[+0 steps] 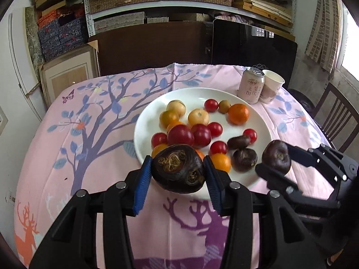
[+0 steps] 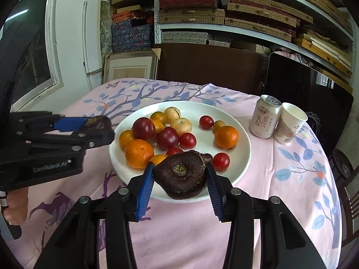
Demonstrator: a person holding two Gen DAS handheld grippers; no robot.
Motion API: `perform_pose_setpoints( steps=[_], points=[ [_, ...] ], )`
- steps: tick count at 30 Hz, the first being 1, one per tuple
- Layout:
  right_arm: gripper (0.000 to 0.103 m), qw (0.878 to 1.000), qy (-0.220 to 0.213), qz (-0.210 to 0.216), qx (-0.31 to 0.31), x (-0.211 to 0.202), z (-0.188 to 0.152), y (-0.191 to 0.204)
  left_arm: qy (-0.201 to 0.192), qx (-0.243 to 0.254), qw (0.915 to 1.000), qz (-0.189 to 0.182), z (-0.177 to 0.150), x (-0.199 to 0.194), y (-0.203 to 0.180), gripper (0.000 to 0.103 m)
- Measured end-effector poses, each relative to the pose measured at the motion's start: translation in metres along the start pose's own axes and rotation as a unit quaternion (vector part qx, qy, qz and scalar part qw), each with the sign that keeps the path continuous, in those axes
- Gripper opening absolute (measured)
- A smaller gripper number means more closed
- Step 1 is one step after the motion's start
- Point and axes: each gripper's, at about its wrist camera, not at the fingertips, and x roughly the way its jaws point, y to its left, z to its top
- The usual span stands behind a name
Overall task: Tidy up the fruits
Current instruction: 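Grasp the last brown fruit with the right gripper while the left gripper places its fruit on the plate, then place the brown fruit on the plate and withdraw both open grippers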
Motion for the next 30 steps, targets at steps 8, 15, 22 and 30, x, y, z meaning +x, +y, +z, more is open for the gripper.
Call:
perform_pose_setpoints(
  steps=[8, 15, 22, 30],
  points=[
    [0.063, 0.998, 0.010, -0.020, -0.063, 0.048, 0.010, 0.009, 0.005, -0.027, 0.9995, 0.012, 0.027, 0.046, -0.007, 0.079],
    [0.067, 0.999, 0.012, -0.013, -0.036, 0.026, 0.003, -0.003, 0.017, -0.039, 0.9990, 0.012, 0.018, 0.041, 0.002, 0.088],
    [0.090, 0.997, 0.067, -0.030, 0.021, -0.013, -0.026, -0.004, 0.017, -0.044, 0.9987, 0.018, -0.017, 0.002, 0.005, 0.094],
    [0.097, 0.996, 0.073, -0.038, 0.042, -0.052, -0.070, 0.018, 0.013, -0.045, 0.9985, 0.030, -0.079, -0.045, 0.004, 0.098]
  ],
)
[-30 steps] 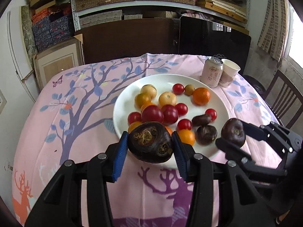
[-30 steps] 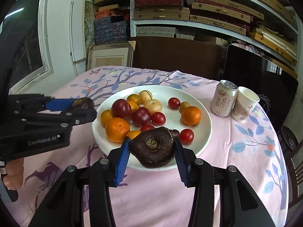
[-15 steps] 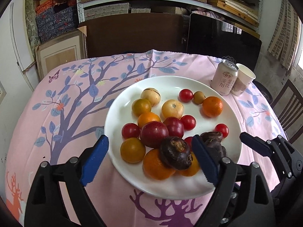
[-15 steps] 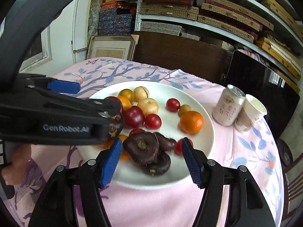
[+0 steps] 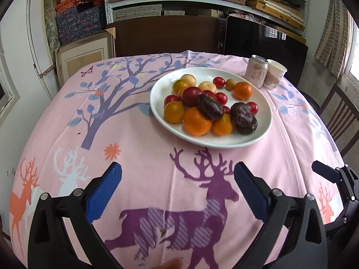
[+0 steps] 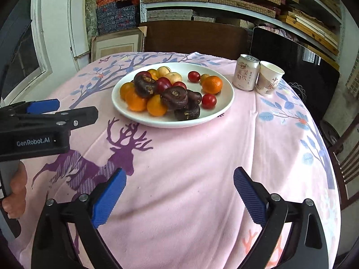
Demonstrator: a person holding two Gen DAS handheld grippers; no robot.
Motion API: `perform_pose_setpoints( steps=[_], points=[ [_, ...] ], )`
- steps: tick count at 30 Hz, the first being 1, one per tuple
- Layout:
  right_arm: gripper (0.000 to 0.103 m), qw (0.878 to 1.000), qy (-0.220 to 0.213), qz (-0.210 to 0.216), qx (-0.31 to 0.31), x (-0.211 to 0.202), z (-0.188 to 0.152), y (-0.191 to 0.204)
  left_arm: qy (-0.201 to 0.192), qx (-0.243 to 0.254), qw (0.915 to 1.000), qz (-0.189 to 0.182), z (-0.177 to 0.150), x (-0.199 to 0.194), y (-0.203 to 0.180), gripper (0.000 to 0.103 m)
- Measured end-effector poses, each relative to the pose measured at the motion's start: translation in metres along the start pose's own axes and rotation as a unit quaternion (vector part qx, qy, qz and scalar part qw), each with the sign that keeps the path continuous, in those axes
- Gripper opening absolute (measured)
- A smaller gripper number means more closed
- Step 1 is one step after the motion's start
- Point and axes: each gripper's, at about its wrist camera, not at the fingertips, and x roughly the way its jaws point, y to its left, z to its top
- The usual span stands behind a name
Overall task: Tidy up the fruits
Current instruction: 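Place the brown fruit on the plate and withdraw both open grippers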
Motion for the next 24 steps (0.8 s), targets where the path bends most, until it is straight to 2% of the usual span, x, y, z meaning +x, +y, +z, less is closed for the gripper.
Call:
perform_pose_setpoints(
  steps=[6, 10, 13, 20, 24],
  points=[
    [0.097, 1.000, -0.004, 0.012, 0.000, -0.012, -0.023, 0.018, 0.000, -0.005, 1.0000, -0.002, -0.029, -0.015, 0.010, 0.098],
    [0.097, 1.000, -0.001, 0.020, 0.006, -0.012, -0.032, 0.021, -0.015, -0.003, 0.9998, -0.009, -0.042, -0.022, 0.011, 0.098],
    [0.097, 1.000, 0.000, 0.025, 0.018, -0.009, -0.036, 0.018, -0.011, 0.008, 0.9997, -0.018, -0.048, -0.022, 0.009, 0.098],
    [0.097, 0.997, 0.019, 0.044, 0.053, 0.004, -0.044, 0.007, 0.005, 0.026, 0.9996, -0.003, -0.063, -0.009, 0.006, 0.098],
    [0.097, 0.996, 0.021, 0.057, 0.059, 0.007, -0.046, 0.005, 0.000, 0.032, 0.9992, 0.022, -0.069, -0.003, 0.007, 0.098]
  ],
)
